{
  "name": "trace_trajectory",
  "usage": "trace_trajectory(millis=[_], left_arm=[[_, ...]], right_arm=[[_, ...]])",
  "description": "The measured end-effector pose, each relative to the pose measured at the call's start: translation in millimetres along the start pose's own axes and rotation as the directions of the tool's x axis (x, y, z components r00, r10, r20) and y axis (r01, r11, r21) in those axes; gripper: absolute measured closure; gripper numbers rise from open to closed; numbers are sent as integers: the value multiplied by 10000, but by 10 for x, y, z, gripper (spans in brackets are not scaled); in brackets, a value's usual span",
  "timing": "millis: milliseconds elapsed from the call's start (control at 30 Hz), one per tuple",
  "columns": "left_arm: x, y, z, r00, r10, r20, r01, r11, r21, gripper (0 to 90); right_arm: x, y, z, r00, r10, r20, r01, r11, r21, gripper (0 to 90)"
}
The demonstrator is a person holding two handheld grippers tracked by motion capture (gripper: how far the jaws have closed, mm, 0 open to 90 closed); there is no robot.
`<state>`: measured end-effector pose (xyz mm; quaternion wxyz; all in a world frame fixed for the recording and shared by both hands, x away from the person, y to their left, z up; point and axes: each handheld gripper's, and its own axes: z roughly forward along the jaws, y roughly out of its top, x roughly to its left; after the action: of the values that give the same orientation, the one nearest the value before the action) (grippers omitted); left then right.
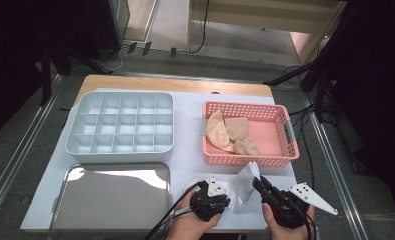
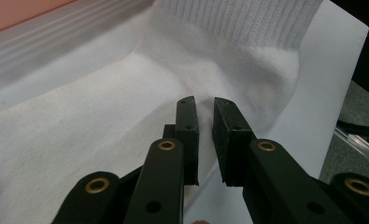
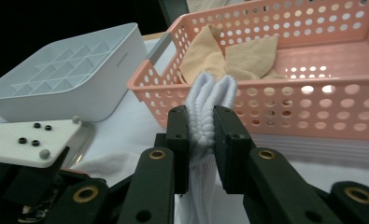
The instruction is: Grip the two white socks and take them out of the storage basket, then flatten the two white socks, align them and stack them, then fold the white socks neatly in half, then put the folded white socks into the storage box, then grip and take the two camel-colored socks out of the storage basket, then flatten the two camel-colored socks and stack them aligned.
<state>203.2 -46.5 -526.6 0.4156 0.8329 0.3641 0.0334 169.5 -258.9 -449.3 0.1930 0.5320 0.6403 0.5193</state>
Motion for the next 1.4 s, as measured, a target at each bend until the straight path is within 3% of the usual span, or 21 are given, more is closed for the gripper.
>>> trace_trajectory(millis=[400, 633, 733, 800, 967, 1067, 1267, 1333, 1400], left_arm=[[4, -3, -5, 9999, -105, 87, 105, 9999, 4, 819], [-51, -59, -7, 9993, -217, -304, 204, 9989, -424, 817], [-66, -84, -21, 9990, -365, -262, 349, 9976, -591, 797], [-84, -90, -68, 9993, -263, -282, 244, 9975, -660, 710], [-105, -97, -330, 9997, -90, -214, 65, 9936, -1130, 670], [-27, -134, -519, 9992, 129, -387, -173, 9931, -1156, 665], [316, -233, -910, 9918, -77, -1273, -108, 9895, -1440, 661], [446, -268, -1017, 9888, -473, -1415, 242, 9867, -1609, 663], [555, -299, -1049, 9879, -668, -1401, 475, 9894, -1369, 672]], right_arm=[[273, -30, 122, 9983, -437, -382, 443, 9989, 126, 782], [363, -76, 232, 9981, -471, -392, 482, 9985, 271, 783], [393, -97, 260, 9976, -519, -448, 531, 9983, 259, 782], [412, -111, 267, 9978, -512, -431, 524, 9982, 291, 782], [427, -145, 284, 9975, -522, -481, 537, 9981, 307, 782], [457, -167, 288, 9971, -565, -519, 582, 9978, 327, 781], [556, -243, 329, 9950, -832, -548, 857, 9953, 451, 779], [594, -278, 362, 9947, -859, -557, 888, 9947, 510, 778], [632, -311, 402, 9938, -979, -531, 1009, 9934, 555, 776]])
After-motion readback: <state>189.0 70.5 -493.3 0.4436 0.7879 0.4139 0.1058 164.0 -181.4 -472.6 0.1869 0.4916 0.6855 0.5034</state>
